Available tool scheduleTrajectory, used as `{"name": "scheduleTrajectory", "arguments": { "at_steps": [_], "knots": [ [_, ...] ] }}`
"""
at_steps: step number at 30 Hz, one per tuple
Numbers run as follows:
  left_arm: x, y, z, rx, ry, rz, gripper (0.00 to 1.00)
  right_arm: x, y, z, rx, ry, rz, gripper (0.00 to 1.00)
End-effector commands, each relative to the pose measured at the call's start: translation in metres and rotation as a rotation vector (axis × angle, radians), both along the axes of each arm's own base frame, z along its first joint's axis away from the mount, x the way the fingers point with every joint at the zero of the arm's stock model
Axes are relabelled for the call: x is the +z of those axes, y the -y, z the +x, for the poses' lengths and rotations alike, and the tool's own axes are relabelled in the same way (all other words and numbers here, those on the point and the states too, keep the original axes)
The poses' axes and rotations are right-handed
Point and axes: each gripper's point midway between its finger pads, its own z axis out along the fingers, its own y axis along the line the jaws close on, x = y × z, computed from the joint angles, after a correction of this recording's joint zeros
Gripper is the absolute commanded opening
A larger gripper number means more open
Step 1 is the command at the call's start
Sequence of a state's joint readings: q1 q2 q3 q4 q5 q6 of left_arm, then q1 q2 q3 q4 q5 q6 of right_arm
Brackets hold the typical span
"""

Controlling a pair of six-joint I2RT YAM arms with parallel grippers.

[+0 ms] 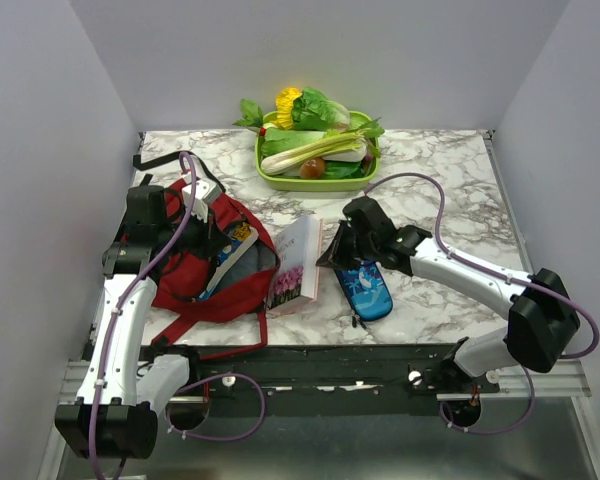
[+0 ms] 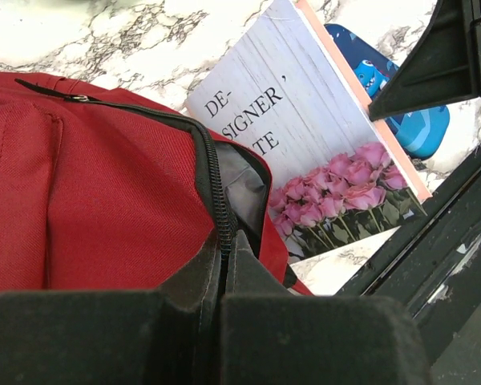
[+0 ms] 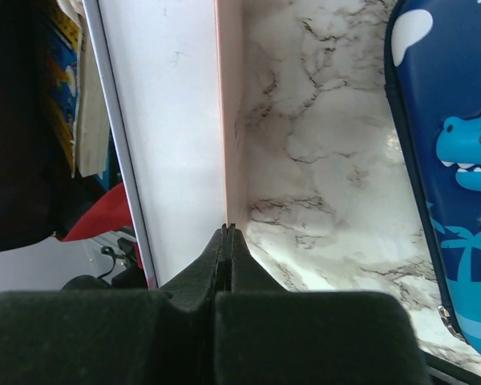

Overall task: Pack the student bag
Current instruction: Pick up the book from the center of the board.

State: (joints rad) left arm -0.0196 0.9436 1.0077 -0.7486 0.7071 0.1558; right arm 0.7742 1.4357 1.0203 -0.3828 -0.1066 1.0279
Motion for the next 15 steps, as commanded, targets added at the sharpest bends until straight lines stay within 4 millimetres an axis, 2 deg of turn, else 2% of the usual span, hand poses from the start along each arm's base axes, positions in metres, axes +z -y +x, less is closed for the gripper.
{"name": "scheduleTrajectory", "arguments": {
  "at_steps": [1,4,6,12,15],
  "knots": [
    [0.025,0.008,0.003,-0.028,0.059,-0.046,0.00,-0.020,0.004,-0.012,0.040,-0.046,-0.025,0.01],
    [0.025,0.008,0.003,-0.030,0.055,-0.049,0.00,-0.009,-0.002,-0.008,0.031,-0.012,0.031,0.01],
    [0.025,0.008,0.004,-0.031,0.055,-0.050,0.00,0.007,-0.004,-0.002,0.023,0.021,0.063,0.01],
    [0.028,0.008,0.005,-0.031,0.060,-0.050,0.00,0.093,-0.017,0.018,0.008,0.127,0.237,0.01],
    [0.030,0.008,0.005,-0.031,0.063,-0.045,0.00,0.122,-0.016,0.021,0.002,0.157,0.297,0.01]
  ]
}}
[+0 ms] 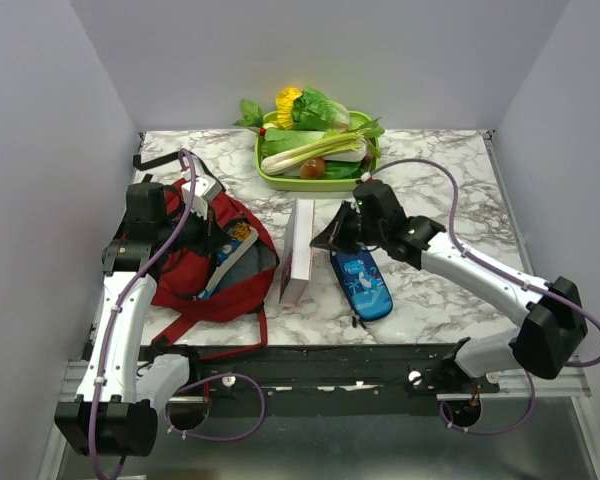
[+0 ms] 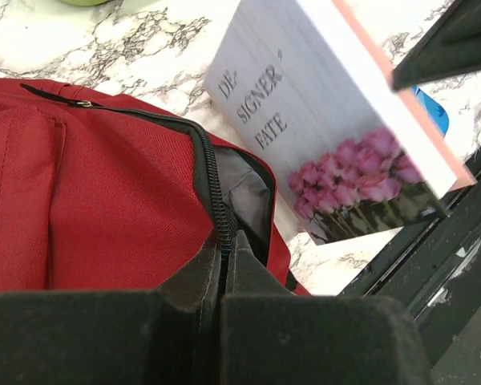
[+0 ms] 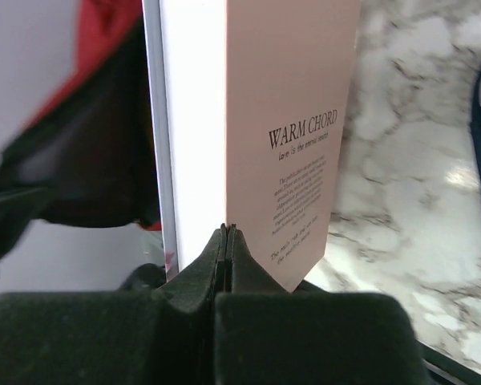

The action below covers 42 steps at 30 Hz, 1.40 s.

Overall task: Pack the student bag
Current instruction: Pick up the book from the center of the board, then place the book in the student bag.

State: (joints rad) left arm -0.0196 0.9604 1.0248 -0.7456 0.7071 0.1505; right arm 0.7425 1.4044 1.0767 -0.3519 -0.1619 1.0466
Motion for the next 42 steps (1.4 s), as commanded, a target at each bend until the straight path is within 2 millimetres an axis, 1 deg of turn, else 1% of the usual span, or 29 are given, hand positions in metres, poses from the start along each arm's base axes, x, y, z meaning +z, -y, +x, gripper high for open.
{"name": "scheduleTrajectory", "arguments": {
  "at_steps": [1,5,12,14,15,16,17,18,21,23,24,26,27,29,31,32,34,35,36,38,39,41,42],
  "knots": [
    [0.027,0.007,0.001,-0.034,0.062,-0.041,0.00,0.083,-0.007,0.007,0.001,0.108,0.194,0.01],
    [0.029,0.007,0.001,-0.034,0.070,-0.036,0.00,0.101,-0.009,0.002,0.004,0.100,0.297,0.01],
    [0.029,0.007,0.000,-0.033,0.071,-0.037,0.00,0.108,-0.020,-0.010,0.048,0.041,0.421,0.01],
    [0.029,0.007,0.000,-0.032,0.074,-0.036,0.00,0.103,-0.023,-0.015,0.066,0.001,0.441,0.01],
    [0.029,0.007,0.000,-0.031,0.077,-0.036,0.00,0.100,-0.026,-0.022,0.096,-0.038,0.460,0.01],
    [0.031,0.006,0.001,-0.029,0.082,-0.035,0.00,0.103,-0.028,-0.025,0.115,-0.029,0.481,0.01],
    [0.031,0.006,0.001,-0.029,0.084,-0.036,0.00,0.097,-0.028,-0.028,0.125,-0.041,0.489,0.01],
    [0.033,0.006,0.003,-0.029,0.091,-0.036,0.00,0.099,-0.028,-0.033,0.141,-0.049,0.500,0.01],
    [0.035,0.007,0.007,-0.028,0.096,-0.037,0.00,0.092,-0.028,-0.041,0.167,-0.081,0.507,0.01],
    [0.037,0.007,0.009,-0.028,0.097,-0.043,0.00,0.092,-0.030,-0.043,0.182,-0.085,0.524,0.01],
    [0.037,0.007,0.011,-0.025,0.098,-0.047,0.00,0.096,-0.032,-0.045,0.196,-0.084,0.543,0.01],
    [0.039,0.009,0.012,-0.024,0.097,-0.058,0.00,0.092,-0.037,-0.045,0.207,-0.098,0.550,0.01],
    [0.041,0.009,0.012,-0.023,0.102,-0.063,0.00,0.096,-0.041,-0.047,0.226,-0.097,0.576,0.01],
    [0.044,0.009,0.012,-0.021,0.105,-0.066,0.00,0.092,-0.049,-0.045,0.237,-0.112,0.596,0.01],
    [0.044,0.009,0.011,-0.019,0.106,-0.061,0.00,0.102,-0.057,-0.045,0.264,-0.104,0.635,0.01],
    [0.044,0.008,0.011,-0.017,0.106,-0.059,0.00,0.098,-0.062,-0.043,0.271,-0.116,0.633,0.01],
    [0.044,0.007,0.011,-0.015,0.108,-0.054,0.00,0.101,-0.070,-0.045,0.307,-0.126,0.652,0.01],
    [0.045,0.007,0.010,-0.013,0.111,-0.053,0.00,0.101,-0.074,-0.044,0.317,-0.131,0.656,0.01],
    [0.046,0.007,0.010,-0.012,0.110,-0.055,0.00,0.093,-0.078,-0.042,0.315,-0.151,0.651,0.01],
    [0.049,0.008,0.009,-0.014,0.116,-0.061,0.00,0.087,-0.085,-0.040,0.323,-0.155,0.647,0.01],
    [0.051,0.009,0.008,-0.014,0.113,-0.067,0.00,0.075,-0.091,-0.034,0.314,-0.175,0.641,0.01],
    [0.058,0.010,0.007,-0.022,0.121,-0.077,0.00,0.067,-0.096,-0.030,0.315,-0.187,0.654,0.01],
    [0.057,0.011,0.005,-0.026,0.109,-0.079,0.00,0.063,-0.100,-0.026,0.305,-0.204,0.662,0.01]
  ]
}}
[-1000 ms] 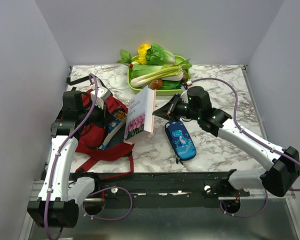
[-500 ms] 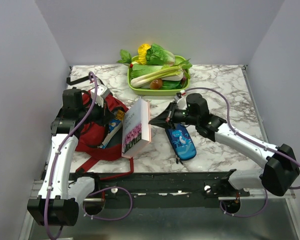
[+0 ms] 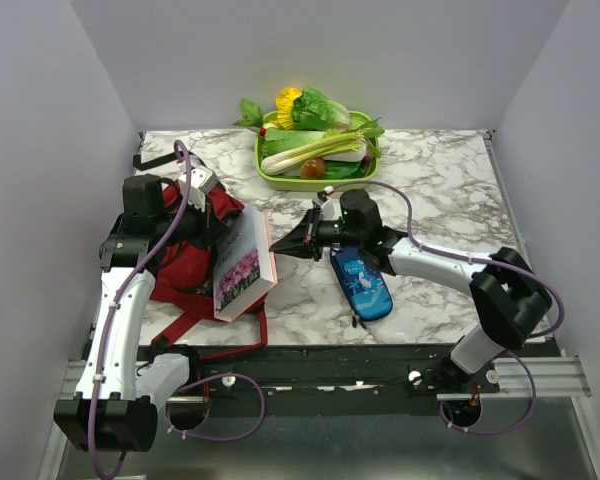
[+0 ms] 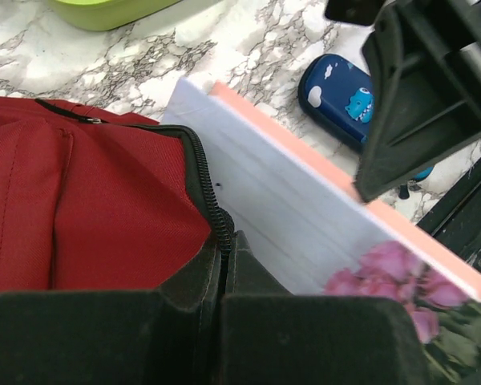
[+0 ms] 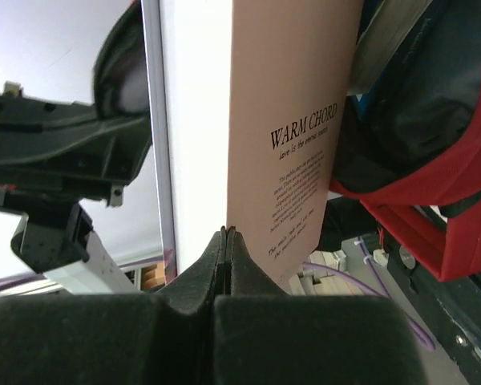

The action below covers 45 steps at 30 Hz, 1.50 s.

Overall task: Pack the student bag
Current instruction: Place the book in the student bag.

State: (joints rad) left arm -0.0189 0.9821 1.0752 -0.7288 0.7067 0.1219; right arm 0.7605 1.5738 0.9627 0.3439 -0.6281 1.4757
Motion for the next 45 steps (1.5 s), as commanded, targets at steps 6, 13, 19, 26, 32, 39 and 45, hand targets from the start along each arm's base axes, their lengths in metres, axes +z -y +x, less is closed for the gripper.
{"name": "scheduleTrajectory", "arguments": {
  "at_steps": [6,13,19,26,32,39,45],
  "knots": [
    [0.050,0.013,-0.013,-0.063,0.074,-0.073,0.00,-0.019,-0.039,0.032,0.022,0.008,0.083,0.01],
    [0.045,0.019,-0.032,-0.134,0.019,-0.076,0.00,-0.053,-0.048,0.076,-0.048,0.019,0.014,0.01],
    [0.029,0.022,-0.053,-0.231,-0.073,-0.057,0.00,-0.062,-0.038,0.107,-0.084,0.069,-0.043,0.01],
    [0.030,0.022,-0.056,-0.217,-0.067,-0.062,0.00,-0.057,-0.063,0.117,-0.073,0.119,-0.102,0.01],
    [0.038,0.023,-0.043,-0.179,-0.027,-0.089,0.00,-0.074,-0.100,0.063,0.055,0.116,-0.196,0.01],
    [0.035,0.022,-0.036,-0.159,-0.021,-0.091,0.00,-0.119,-0.071,0.006,0.169,0.056,-0.310,0.01],
    [0.032,0.023,-0.030,-0.154,-0.037,-0.108,0.00,-0.131,-0.060,-0.008,0.222,0.059,-0.353,0.01]
  ]
}}
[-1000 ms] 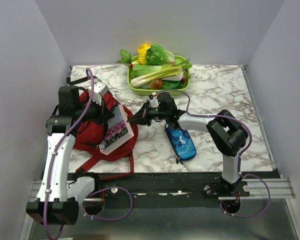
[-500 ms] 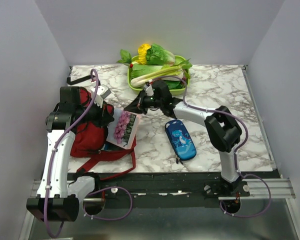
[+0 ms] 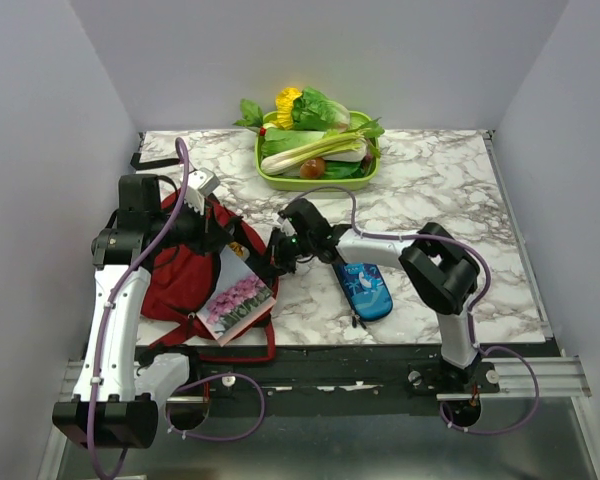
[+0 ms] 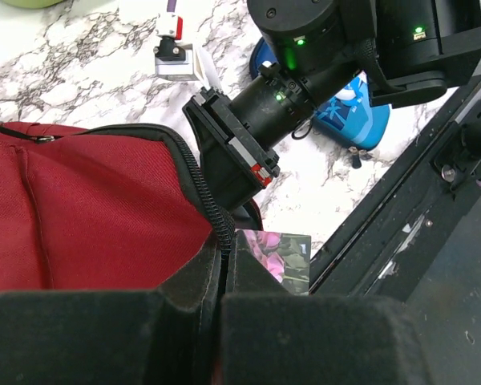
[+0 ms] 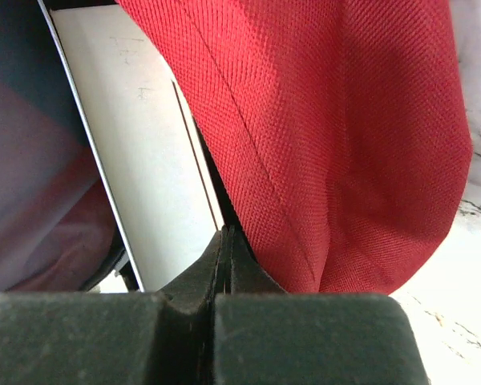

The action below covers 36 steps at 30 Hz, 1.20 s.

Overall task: Pack the student bag
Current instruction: Place the book in the student bag.

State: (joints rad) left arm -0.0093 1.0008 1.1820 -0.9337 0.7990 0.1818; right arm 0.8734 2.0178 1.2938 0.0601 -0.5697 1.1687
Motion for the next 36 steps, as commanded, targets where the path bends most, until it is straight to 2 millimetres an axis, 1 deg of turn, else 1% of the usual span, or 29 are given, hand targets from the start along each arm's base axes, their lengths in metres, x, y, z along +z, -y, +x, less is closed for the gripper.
{"name": "scheduleTrajectory", "arguments": {
  "at_steps": [1,3,4,6,7,8,9,10,12,13,14,15,16,18,19,21,22,23,24,25,26,27,28,29,30,31,33,34,36],
  "knots": [
    [0.018,0.016,0.000,-0.063,0.032,-0.092,0.00,0.004,0.006,-0.004,0.027,0.026,-0.039,0.01],
    [0.018,0.017,0.002,-0.063,0.019,-0.101,0.00,0.011,-0.002,0.011,-0.006,0.056,-0.043,0.01],
    [0.018,0.017,0.001,-0.063,0.015,-0.103,0.00,0.024,-0.010,0.027,-0.049,0.081,-0.045,0.01],
    [0.017,0.017,0.002,-0.058,0.000,-0.106,0.00,0.034,-0.020,0.046,-0.100,0.107,-0.038,0.01],
    [0.017,0.017,0.002,-0.058,-0.001,-0.104,0.00,0.037,-0.021,0.057,-0.134,0.119,-0.054,0.05],
    [0.017,0.017,0.002,-0.058,0.001,-0.104,0.00,0.068,-0.033,0.071,-0.143,0.168,-0.004,0.14],
    [0.016,0.017,0.002,-0.055,-0.002,-0.103,0.00,0.066,-0.035,0.076,-0.140,0.169,-0.018,0.25],
    [0.017,0.017,0.002,-0.053,0.000,-0.102,0.00,0.071,-0.033,0.081,-0.149,0.187,-0.035,0.37],
    [0.017,0.016,0.001,-0.052,0.002,-0.102,0.00,0.082,-0.027,0.083,-0.166,0.209,-0.037,0.47],
    [0.017,0.016,0.002,-0.052,0.006,-0.100,0.00,0.082,-0.022,0.084,-0.176,0.214,-0.044,0.54],
    [0.017,0.016,0.002,-0.053,0.004,-0.101,0.00,0.081,-0.018,0.083,-0.184,0.212,-0.053,0.56],
    [0.016,0.016,0.002,-0.051,0.004,-0.100,0.00,0.067,-0.011,0.079,-0.186,0.194,-0.081,0.58],
    [0.017,0.016,0.002,-0.052,0.012,-0.100,0.00,0.070,-0.005,0.079,-0.192,0.195,-0.082,0.61],
    [0.015,0.016,0.003,-0.051,0.006,-0.101,0.00,0.064,0.006,0.076,-0.201,0.186,-0.108,0.62],
    [0.015,0.016,0.004,-0.050,0.006,-0.100,0.00,0.059,0.022,0.073,-0.214,0.183,-0.132,0.59],
    [0.014,0.016,0.005,-0.049,0.008,-0.098,0.00,0.061,0.041,0.074,-0.242,0.201,-0.148,0.48],
    [0.013,0.016,0.006,-0.049,0.007,-0.097,0.00,0.047,0.057,0.070,-0.240,0.216,-0.181,0.38],
    [0.014,0.016,0.007,-0.048,0.009,-0.097,0.00,0.069,0.067,0.070,-0.257,0.285,-0.163,0.32],
    [0.014,0.016,0.007,-0.047,0.007,-0.098,0.00,0.073,0.072,0.068,-0.245,0.327,-0.167,0.26],
    [0.013,0.016,0.008,-0.048,0.008,-0.097,0.00,0.076,0.076,0.062,-0.218,0.374,-0.176,0.17],
    [0.014,0.016,0.009,-0.047,0.008,-0.098,0.00,0.071,0.083,0.057,-0.212,0.383,-0.195,0.14],
    [0.014,0.016,0.010,-0.047,0.008,-0.099,0.00,0.083,0.087,0.052,-0.209,0.414,-0.179,0.10],
    [0.013,0.016,0.011,-0.047,0.007,-0.098,0.00,0.085,0.087,0.045,-0.186,0.443,-0.180,0.08],
    [0.014,0.016,0.012,-0.047,0.008,-0.098,0.00,0.083,0.089,0.039,-0.177,0.453,-0.188,0.01],
    [0.015,0.016,0.013,-0.047,0.011,-0.099,0.00,0.090,0.087,0.034,-0.165,0.478,-0.176,0.01],
    [0.014,0.016,0.015,-0.047,0.010,-0.099,0.00,0.092,0.080,0.023,-0.126,0.498,-0.169,0.01],
    [0.016,0.016,0.017,-0.047,0.013,-0.099,0.00,0.096,0.069,0.010,-0.084,0.520,-0.154,0.01],
    [0.016,0.016,0.019,-0.047,0.012,-0.099,0.00,0.091,0.060,-0.002,-0.039,0.527,-0.153,0.01],
    [0.019,0.016,0.021,-0.046,0.021,-0.098,0.00,0.090,0.050,-0.016,0.013,0.531,-0.136,0.01]
  ]
}}
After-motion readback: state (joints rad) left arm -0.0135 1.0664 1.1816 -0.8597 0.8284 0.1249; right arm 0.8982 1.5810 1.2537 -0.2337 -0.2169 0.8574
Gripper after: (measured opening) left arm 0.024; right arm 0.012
